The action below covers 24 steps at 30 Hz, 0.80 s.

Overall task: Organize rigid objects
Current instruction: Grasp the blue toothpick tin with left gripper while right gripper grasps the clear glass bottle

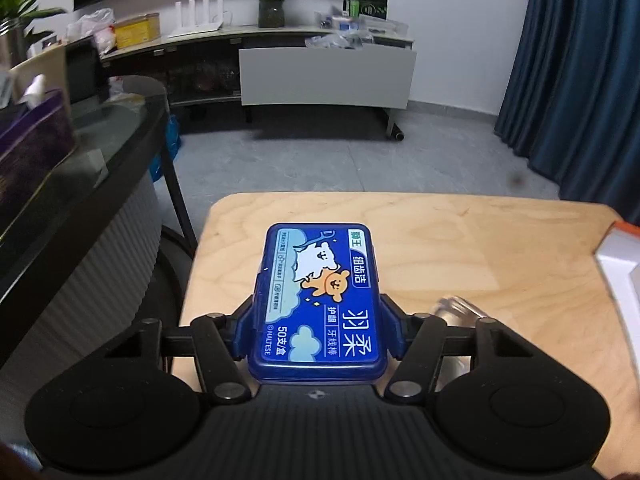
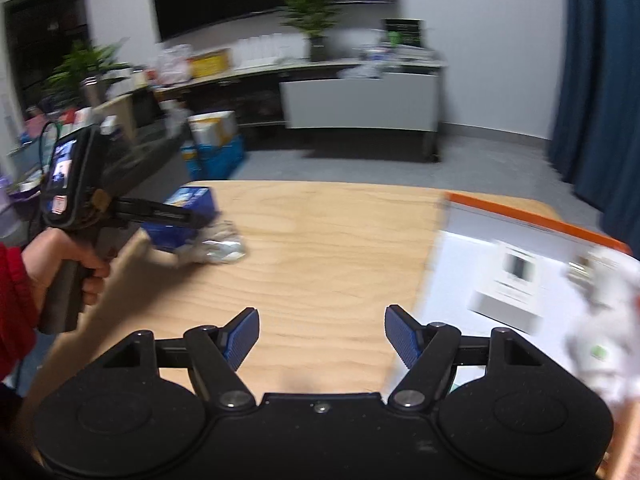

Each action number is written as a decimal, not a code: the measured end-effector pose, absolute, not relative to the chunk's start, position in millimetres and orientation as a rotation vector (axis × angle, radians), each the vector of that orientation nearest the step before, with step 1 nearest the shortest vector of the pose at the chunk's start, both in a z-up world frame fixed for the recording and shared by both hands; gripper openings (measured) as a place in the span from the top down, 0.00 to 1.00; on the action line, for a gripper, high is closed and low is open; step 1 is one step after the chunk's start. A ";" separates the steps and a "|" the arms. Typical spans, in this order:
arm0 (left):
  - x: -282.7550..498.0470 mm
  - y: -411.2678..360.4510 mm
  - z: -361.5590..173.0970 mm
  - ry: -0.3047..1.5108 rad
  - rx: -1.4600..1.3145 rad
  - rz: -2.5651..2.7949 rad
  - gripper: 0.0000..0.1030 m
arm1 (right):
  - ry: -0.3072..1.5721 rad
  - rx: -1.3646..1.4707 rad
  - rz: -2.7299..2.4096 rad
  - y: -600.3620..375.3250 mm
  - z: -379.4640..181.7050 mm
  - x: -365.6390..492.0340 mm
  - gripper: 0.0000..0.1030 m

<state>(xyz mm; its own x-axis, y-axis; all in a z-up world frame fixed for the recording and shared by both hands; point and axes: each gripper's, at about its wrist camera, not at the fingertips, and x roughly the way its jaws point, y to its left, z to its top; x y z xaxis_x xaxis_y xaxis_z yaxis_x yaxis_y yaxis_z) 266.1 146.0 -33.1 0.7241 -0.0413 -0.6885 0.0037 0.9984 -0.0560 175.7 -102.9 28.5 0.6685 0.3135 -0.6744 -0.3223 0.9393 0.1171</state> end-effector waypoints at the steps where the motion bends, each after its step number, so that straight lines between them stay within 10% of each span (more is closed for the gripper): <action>1: 259.5 149.1 -28.8 0.759 -0.062 -0.026 0.40 | 0.762 -0.014 0.395 -93.5 27.3 180.9 0.17; 24: 203.0 165.3 -3.0 0.643 -0.185 0.001 0.40 | 0.826 -0.310 0.729 34.6 -29.4 298.0 0.01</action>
